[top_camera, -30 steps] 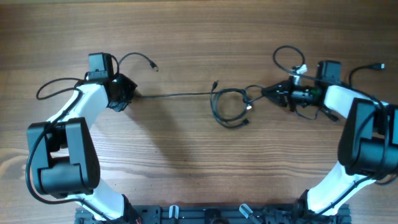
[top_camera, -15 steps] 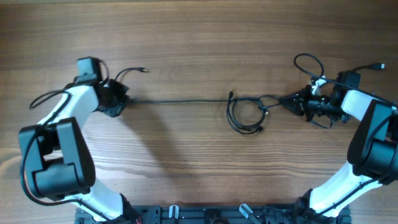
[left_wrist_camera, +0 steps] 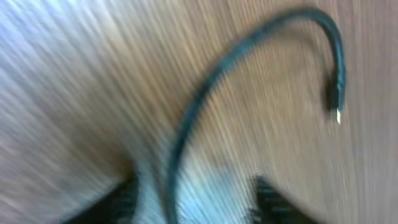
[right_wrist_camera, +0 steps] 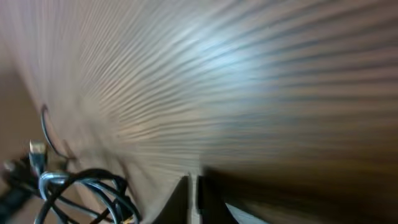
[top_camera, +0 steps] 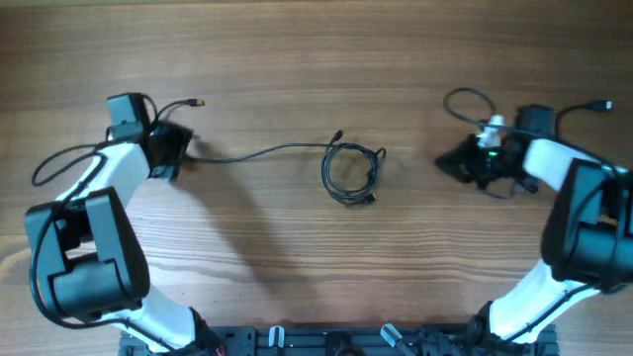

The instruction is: Untangle cables

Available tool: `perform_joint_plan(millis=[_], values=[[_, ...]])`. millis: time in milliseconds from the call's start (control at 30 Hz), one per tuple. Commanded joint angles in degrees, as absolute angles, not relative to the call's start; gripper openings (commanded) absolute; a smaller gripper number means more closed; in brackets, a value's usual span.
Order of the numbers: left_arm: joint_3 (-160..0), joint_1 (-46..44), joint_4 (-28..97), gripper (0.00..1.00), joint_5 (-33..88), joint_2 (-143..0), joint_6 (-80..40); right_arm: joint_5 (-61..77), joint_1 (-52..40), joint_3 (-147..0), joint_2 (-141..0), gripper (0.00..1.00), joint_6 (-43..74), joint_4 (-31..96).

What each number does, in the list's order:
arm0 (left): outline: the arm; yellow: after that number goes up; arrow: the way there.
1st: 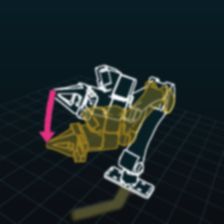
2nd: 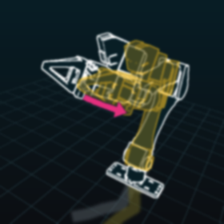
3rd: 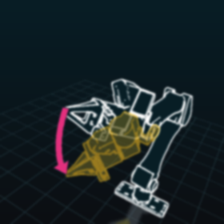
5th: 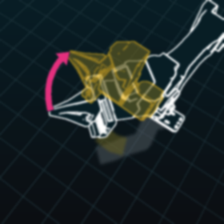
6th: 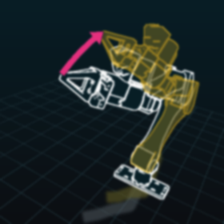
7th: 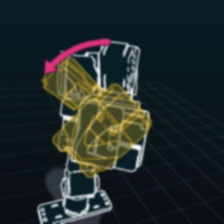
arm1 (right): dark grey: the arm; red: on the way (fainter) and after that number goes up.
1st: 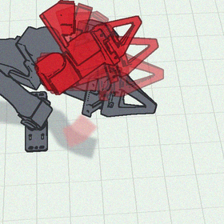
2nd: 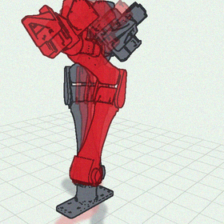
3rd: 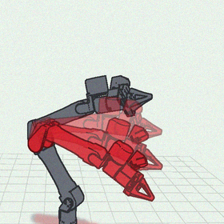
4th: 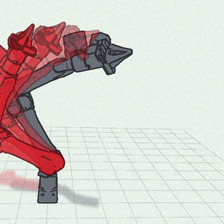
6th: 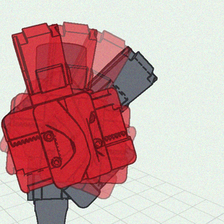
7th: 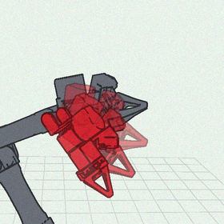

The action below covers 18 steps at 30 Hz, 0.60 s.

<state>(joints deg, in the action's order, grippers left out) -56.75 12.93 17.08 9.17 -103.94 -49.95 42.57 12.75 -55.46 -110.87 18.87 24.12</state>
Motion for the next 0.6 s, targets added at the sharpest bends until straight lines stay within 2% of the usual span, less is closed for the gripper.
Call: perform_joint_plan(millis=[0,33,100,233,333,433,500,567], values=[[-56.1,10.3,15.6,0.96,11.9,-104.0,-43.6,37.9,4.7,-53.9,-111.3,0.27,18.8,21.4],[-56.1,10.0,14.7,1.00,13.9,-104.0,-41.6,37.9,3.2,-53.9,-111.3,0.35,19.9,20.3],[-56.2,10.1,13.3,1.00,20.7,-103.7,-36.2,37.9,0.8,-53.9,-111.3,0.45,22.7,18.5],[-56.3,10.4,12.3,1.00,30.7,-101.3,-30.2,37.9,0.2,-53.9,-111.3,0.58,24.9,18.3],[-56.2,10.4,9.7,0.95,43.7,-99.2,-21.4,37.9,0.2,-53.9,-111.3,0.75,24.3,19.2],[-56.2,10.4,8.4,1.00,55.7,-99.0,-14.7,37.9,0.2,-53.9,-111.3,0.82,24.1,20.2],[-56.2,10.3,8.3,1.00,57.4,-99.0,-13.9,37.9,0.2,-53.9,-111.3,0.88,24.2,20.6],[-56.2,10.0,8.4,1.00,57.4,-99.0,-14.0,37.9,-0.1,-53.9,-111.3,0.89,24.2,20.8]])
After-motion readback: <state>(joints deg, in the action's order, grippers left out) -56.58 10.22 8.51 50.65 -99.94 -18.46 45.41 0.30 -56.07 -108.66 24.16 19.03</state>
